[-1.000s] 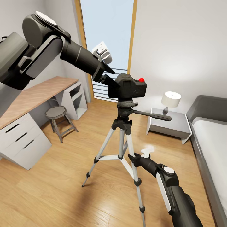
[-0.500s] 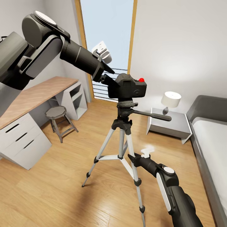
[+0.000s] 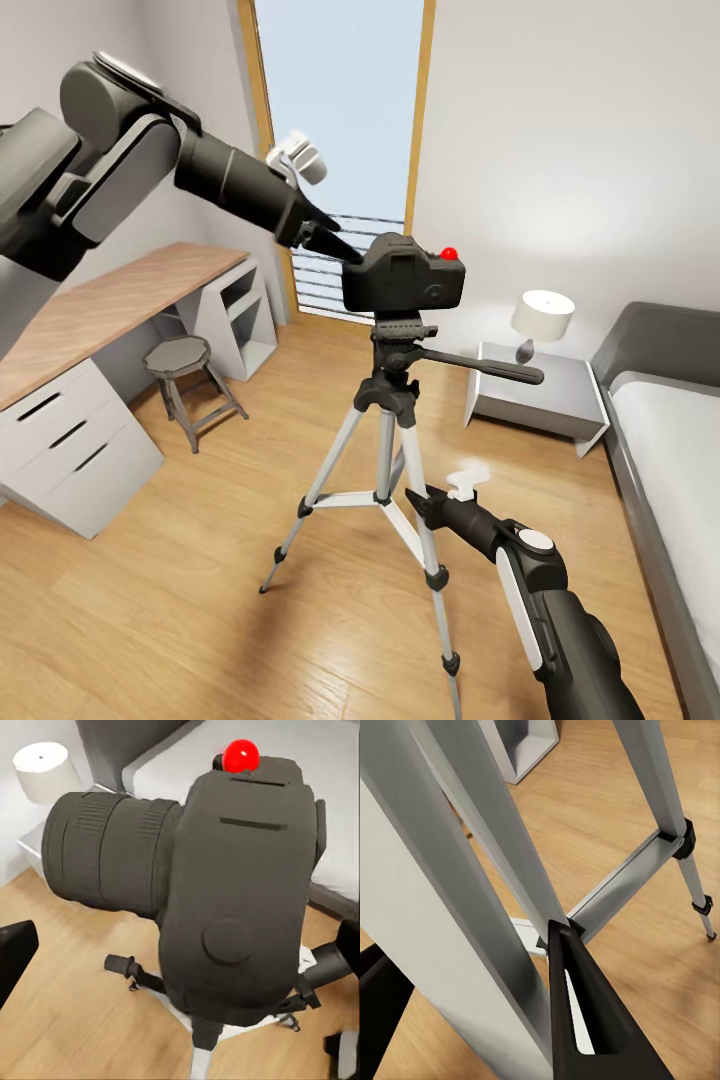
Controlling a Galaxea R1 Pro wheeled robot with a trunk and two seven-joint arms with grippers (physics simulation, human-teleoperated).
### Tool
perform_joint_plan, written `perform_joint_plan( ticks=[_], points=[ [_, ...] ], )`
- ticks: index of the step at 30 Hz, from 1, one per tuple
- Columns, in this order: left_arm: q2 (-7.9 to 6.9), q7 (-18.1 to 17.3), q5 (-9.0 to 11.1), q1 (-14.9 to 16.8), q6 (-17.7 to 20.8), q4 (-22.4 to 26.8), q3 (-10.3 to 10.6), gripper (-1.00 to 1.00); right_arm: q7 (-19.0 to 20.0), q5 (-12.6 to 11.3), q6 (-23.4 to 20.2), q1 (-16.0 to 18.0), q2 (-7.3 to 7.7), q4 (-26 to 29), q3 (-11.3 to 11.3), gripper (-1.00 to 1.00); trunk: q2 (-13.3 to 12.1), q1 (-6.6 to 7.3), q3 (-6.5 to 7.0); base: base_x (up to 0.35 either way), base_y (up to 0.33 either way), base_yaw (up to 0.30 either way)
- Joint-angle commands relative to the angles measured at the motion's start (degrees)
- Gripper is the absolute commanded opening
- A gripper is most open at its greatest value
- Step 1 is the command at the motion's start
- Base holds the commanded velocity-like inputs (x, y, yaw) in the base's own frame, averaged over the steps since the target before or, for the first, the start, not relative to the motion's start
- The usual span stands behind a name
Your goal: Attach the digital camera to the camera tripod in the bedroom.
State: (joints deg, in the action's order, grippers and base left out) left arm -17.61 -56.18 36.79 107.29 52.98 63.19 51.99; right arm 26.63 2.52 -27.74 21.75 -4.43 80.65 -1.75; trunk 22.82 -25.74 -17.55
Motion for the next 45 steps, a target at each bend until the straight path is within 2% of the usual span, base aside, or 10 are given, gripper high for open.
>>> perform_joint_plan(
  ticks=[1, 7, 8, 17, 18, 25, 26, 28, 33, 45],
  points=[
    [-0.22, 0.2, 1.1, 0.1, 0.3, -0.5, 0.1, 1.0, -0.4, 3.5, -0.2, 0.0, -0.05, -1.4, -0.3, -1.0, 0.1, -0.04, -0.12, 0.0, 0.0, 0.0],
    [-1.38, 3.0, 6.5, 0.1, 0.0, -3.2, 0.1, 1.0, -0.4, 3.5, -0.2, 0.0, -0.05, -1.4, -0.3, -1.0, 0.1, -0.04, -0.12, 0.0, 0.0, 0.0],
    [-1.86, 4.6, 8.9, 0.1, -0.1, -4.0, 0.1, 1.0, -0.4, 3.5, -0.2, 0.0, -0.05, -1.4, -0.3, -1.0, 0.1, -0.04, -0.12, 0.0, 0.0, 0.0],
    [-3.82, 13.7, 21.7, -0.2, -0.9, -8.8, 0.1, 1.0, -0.4, 3.5, -0.2, 0.0, -0.05, -1.4, -0.3, -1.0, 0.1, -0.04, -0.12, 0.0, 0.0, 0.0],
    [-4.09, 15.2, 24.6, -1.0, -1.6, -10.6, 0.1, 1.0, -0.4, 3.5, -0.2, 0.0, -0.05, -1.4, -0.3, -1.0, 0.1, -0.04, -0.12, 0.0, 0.0, 0.0],
    [-4.44, 17.0, 36.2, -5.5, -3.2, -19.4, 0.1, 1.0, -0.4, 3.5, -0.2, 0.0, -0.05, -1.4, -0.3, -1.0, 0.1, -0.04, -0.12, 0.0, 0.0, 0.0],
    [-4.48, 17.4, 39.3, -6.7, -3.4, -21.5, 0.1, 1.0, -0.4, 3.5, -0.2, 0.0, -0.05, -1.4, -0.3, -1.0, 0.1, -0.04, -0.12, 0.0, 0.0, 0.0],
    [-4.5, 17.7, 41.7, -8.0, -3.6, -23.3, 0.2, 1.0, -0.4, 3.5, -0.2, 0.0, -0.05, -1.4, -0.3, -1.0, 0.1, -0.04, -0.12, 0.0, 0.0, 0.0],
    [-4.53, 18.1, 45.2, -12.8, -3.9, -29.1, 0.3, 1.0, -0.4, 3.5, -0.2, 0.0, -0.05, -1.4, -0.3, -1.0, 0.1, -0.04, -0.12, 0.0, 0.0, 0.0],
    [-4.23, 18.2, 46.6, -21.1, -4.4, -44.5, 0.3, 1.0, -0.4, 3.5, -0.2, 0.0, -0.05, -1.4, -0.3, -1.0, 0.1, -0.04, -0.12, 0.0, 0.0, 0.0]
  ],
)
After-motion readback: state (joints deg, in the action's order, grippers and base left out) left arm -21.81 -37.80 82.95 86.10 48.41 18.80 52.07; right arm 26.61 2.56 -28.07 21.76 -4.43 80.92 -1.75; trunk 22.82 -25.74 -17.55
